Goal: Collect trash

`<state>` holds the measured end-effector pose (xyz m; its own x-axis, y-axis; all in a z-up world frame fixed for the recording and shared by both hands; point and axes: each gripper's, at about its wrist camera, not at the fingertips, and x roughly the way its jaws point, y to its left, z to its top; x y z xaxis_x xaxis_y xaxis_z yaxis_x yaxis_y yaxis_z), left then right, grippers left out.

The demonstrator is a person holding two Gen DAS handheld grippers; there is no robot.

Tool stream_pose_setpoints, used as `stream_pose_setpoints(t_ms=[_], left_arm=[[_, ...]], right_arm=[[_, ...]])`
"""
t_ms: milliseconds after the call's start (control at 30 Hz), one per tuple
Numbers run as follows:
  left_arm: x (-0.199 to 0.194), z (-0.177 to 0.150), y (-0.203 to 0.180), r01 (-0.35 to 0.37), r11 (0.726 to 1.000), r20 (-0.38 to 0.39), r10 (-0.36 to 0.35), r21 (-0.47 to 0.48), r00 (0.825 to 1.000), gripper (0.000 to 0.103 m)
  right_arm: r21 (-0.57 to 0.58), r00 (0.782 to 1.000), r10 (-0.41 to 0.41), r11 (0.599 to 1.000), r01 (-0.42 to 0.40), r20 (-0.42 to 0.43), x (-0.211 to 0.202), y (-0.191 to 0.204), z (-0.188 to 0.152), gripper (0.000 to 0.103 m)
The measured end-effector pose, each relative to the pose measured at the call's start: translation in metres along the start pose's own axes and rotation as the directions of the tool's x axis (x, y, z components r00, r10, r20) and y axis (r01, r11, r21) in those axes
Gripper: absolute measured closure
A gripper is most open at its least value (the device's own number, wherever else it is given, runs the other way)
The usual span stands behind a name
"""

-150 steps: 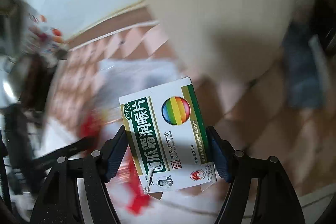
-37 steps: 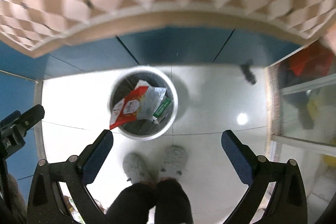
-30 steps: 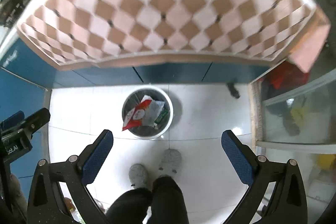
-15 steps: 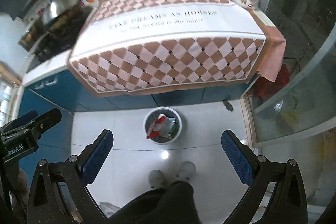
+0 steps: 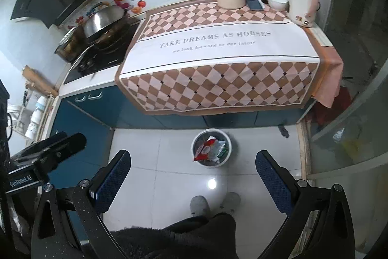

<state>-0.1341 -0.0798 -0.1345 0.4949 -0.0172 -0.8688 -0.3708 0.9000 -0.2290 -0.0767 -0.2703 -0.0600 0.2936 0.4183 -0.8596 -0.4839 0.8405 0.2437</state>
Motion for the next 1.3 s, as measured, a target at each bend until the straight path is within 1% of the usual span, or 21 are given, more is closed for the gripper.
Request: stream_pose_setpoints(t_ms=[167, 333, 600, 933, 1300], left_arm=[[0.000, -0.007, 0.000, 0.016, 1.000, -0.024, -0.016, -0.017, 1.000, 0.002], [-0.001, -0.010, 0.000, 0.023, 0.999, -0.009, -0.024, -0.028, 1.000, 0.000], [-0.001, -0.010, 0.007, 0.040, 0.997, -0.007, -0.041, -0.066, 0.999, 0.000], [-0.002, -0.011, 0.012, 0.045, 0.995, -0.014, -0.046, -0.086, 0.999, 0.000], [0.001, -0.015, 0.010, 0.055, 0.996, -0.038, -0.058, -0.075, 0.998, 0.000]], right_arm=[[-0.009, 0.999, 0.034, 0.999, -0.035, -0.033, 0.004, -0.001, -0.003, 0.000], [-0.014, 0.996, 0.055, 0.998, -0.056, -0.066, 0.012, -0.003, -0.003, 0.000], [-0.027, 0.995, 0.059, 0.998, -0.061, -0.078, 0.017, -0.001, 0.002, 0.000], [-0.034, 0.994, 0.064, 0.997, -0.067, -0.089, 0.020, 0.002, 0.003, 0.000], [-0.032, 0.991, 0.081, 0.996, -0.085, -0.108, 0.025, 0.005, -0.002, 0.000]])
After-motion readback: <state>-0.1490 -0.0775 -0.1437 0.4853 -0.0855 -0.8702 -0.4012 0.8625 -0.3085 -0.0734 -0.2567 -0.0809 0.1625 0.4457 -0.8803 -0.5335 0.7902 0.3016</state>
